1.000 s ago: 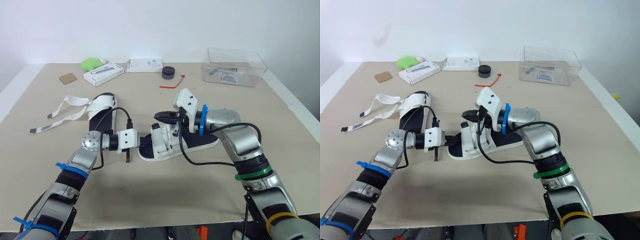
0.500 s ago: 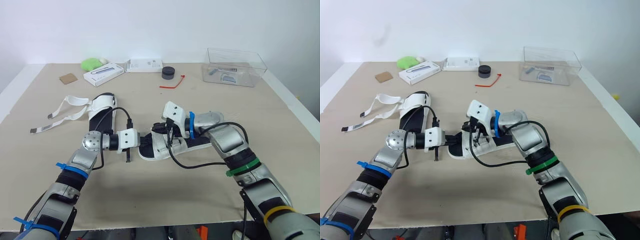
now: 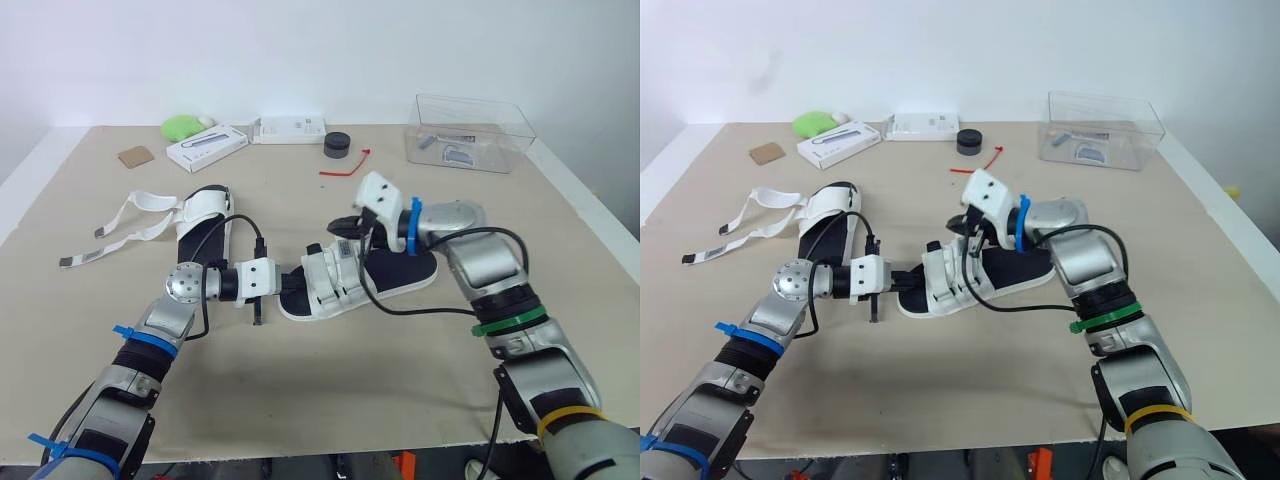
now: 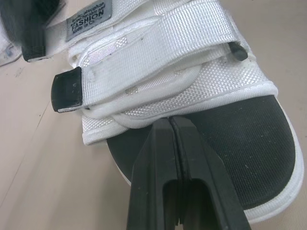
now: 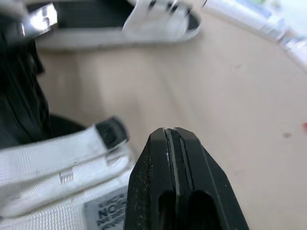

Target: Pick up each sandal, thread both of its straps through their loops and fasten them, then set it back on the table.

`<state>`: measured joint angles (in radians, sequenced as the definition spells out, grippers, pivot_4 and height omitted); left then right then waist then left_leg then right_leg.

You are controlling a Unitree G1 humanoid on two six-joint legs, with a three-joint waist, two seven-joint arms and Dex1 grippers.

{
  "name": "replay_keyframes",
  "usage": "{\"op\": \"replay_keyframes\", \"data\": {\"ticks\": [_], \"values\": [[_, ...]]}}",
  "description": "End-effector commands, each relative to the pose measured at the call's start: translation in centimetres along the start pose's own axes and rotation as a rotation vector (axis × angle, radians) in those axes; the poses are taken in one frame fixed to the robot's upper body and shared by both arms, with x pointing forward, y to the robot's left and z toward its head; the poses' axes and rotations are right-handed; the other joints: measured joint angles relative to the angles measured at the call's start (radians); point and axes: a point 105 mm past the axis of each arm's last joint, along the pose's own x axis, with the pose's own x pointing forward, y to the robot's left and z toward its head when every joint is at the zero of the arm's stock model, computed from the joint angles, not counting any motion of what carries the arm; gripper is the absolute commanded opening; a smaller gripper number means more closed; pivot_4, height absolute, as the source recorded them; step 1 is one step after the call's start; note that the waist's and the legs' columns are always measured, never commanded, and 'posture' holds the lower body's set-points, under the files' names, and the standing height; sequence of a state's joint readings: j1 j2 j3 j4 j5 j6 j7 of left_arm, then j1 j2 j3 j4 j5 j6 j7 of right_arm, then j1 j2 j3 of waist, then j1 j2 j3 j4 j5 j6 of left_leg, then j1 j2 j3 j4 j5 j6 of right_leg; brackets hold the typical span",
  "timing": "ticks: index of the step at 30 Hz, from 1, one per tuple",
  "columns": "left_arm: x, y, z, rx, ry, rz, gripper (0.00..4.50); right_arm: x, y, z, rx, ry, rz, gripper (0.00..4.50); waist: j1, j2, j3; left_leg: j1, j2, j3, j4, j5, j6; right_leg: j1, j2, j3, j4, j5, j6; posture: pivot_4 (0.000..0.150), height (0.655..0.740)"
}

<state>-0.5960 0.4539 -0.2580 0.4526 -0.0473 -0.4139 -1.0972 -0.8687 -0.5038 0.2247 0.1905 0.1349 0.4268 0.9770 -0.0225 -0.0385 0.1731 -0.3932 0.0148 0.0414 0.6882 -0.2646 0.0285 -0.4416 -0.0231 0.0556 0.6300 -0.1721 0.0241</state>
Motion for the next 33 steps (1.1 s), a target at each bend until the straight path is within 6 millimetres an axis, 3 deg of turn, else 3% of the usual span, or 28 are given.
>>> {"op": "replay_keyframes", "data": {"ticks": [1,3,7,8,11,15,21,25,31,33], "values": [[0.1,0.0,-0.1,0.007,0.008,-0.013,0.0,-2.3,-1.9,1.3,0.005,-0.064,-0.069,1.4,0.001,0.0,0.0,0.0,0.0,0.0,0.0,0.0,0.0,0.0,0.0,0.0,0.0,0.0,0.0,0.15,0.74],[0.1,-0.1,-0.1,0.009,0.008,-0.015,0.0,-3.4,-2.5,0.7,0.031,-0.064,-0.081,2.36,0.001,0.0,0.0,0.0,-0.001,0.0,0.0,0.0,0.0,0.0,-0.001,0.0,0.0,0.0,0.0,0.15,0.74],[-0.1,-0.1,0.0,0.009,0.007,-0.015,0.0,-5.4,-1.8,-2.8,0.007,0.003,-0.021,4.34,0.001,0.0,0.0,-0.001,-0.001,0.0,0.0,-0.001,0.0,0.001,-0.001,0.0,-0.002,0.0,0.0,0.15,0.74],[-0.1,-0.1,0.0,0.009,0.006,-0.016,0.0,-5.6,-1.5,-3.5,0.007,0.011,-0.001,4.43,0.001,0.0,0.0,0.0,-0.001,0.0,0.0,-0.001,0.0,0.001,-0.001,0.0,-0.002,0.0,0.0,0.15,0.74],[-0.3,0.0,0.3,0.007,-0.012,-0.019,0.0,-6.0,-0.5,-5.3,0.012,0.031,0.076,4.43,-0.001,0.001,0.001,0.0,-0.001,0.001,-0.001,-0.001,0.001,0.0,-0.001,0.001,-0.002,0.0,0.0,0.15,0.74],[-1.2,1.4,1.2,0.018,-0.033,0.001,0.0,-5.0,-1.3,-6.8,-0.114,0.073,0.088,4.43,-0.004,0.002,0.001,0.001,-0.001,0.003,0.0,-0.001,0.001,0.0,0.0,0.001,-0.001,-0.002,0.004,0.15,0.74],[-2.2,2.4,1.1,0.041,-0.011,0.018,0.0,-2.2,-1.7,-5.6,-0.223,-0.004,0.1,4.43,-0.018,0.002,0.002,0.002,0.001,0.008,-0.001,-0.001,0.001,0.0,0.002,0.002,-0.001,0.0,0.0,0.15,0.74],[-2.8,2.4,1.9,-0.015,-0.06,0.018,0.0,-0.7,-1.2,-5.4,-0.157,-0.042,0.145,4.43,-0.023,0.002,0.002,0.001,0.002,0.008,-0.002,-0.001,0.001,-0.001,0.001,0.003,-0.001,0.002,-0.003,0.15,0.74],[-4.0,1.2,3.3,-0.122,-0.104,-0.046,0.0,-0.2,-0.1,-5.7,-0.056,-0.049,0.234,4.43,-0.024,0.003,0.002,0.0,0.002,0.006,-0.002,-0.002,0.0,-0.002,0.0,0.003,-0.001,0.001,-0.002,0.15,0.74],[-4.5,1.0,3.7,-0.143,-0.103,-0.047,0.26,-0.2,0.7,-6.0,-0.043,-0.058,0.269,3.9,-0.024,0.003,0.002,0.0,0.002,0.006,-0.002,-0.002,0.0,-0.002,0.0,0.003,-0.001,0.001,-0.002,0.15,0.74]]}}
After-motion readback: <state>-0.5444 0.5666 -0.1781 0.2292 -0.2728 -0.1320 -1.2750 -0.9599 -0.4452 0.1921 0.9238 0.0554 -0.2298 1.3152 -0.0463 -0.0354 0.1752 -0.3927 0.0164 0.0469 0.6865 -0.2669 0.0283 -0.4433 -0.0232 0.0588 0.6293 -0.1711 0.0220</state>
